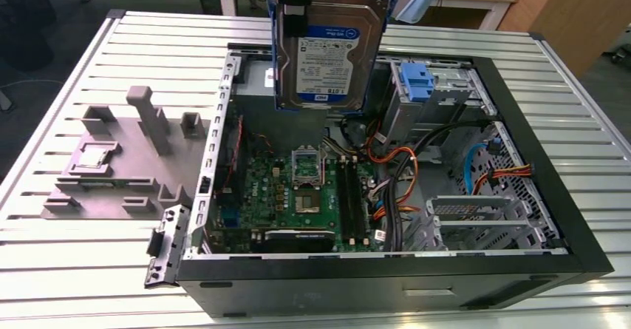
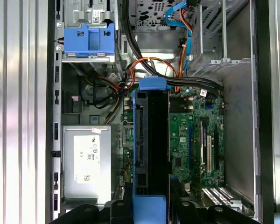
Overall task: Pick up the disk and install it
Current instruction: 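Insert the disk into the insertion slot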
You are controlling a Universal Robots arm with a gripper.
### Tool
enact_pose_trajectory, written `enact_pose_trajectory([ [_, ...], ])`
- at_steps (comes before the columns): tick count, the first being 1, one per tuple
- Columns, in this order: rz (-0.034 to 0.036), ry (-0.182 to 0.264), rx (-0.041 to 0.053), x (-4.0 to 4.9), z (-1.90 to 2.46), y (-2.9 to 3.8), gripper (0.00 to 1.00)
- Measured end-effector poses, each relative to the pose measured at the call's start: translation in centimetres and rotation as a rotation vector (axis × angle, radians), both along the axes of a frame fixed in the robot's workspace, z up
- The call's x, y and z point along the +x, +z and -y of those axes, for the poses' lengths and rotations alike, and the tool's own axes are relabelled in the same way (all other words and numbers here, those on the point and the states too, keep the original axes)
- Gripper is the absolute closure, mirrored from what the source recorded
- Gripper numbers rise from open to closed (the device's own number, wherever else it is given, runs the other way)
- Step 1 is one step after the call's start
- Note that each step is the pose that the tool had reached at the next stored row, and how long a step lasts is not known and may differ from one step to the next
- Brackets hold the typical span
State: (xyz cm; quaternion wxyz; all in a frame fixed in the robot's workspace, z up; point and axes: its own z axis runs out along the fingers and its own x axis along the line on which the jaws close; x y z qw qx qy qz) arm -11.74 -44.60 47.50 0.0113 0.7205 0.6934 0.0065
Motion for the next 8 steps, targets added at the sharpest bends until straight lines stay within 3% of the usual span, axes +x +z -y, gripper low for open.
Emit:
enact_pose_trajectory([
  [4,0.0000,0.000,-0.0001,0.01,0.13,0.00,0.63],
  [8,0.0001,0.000,0.0001,0.00,0.73,-0.01,0.63],
])
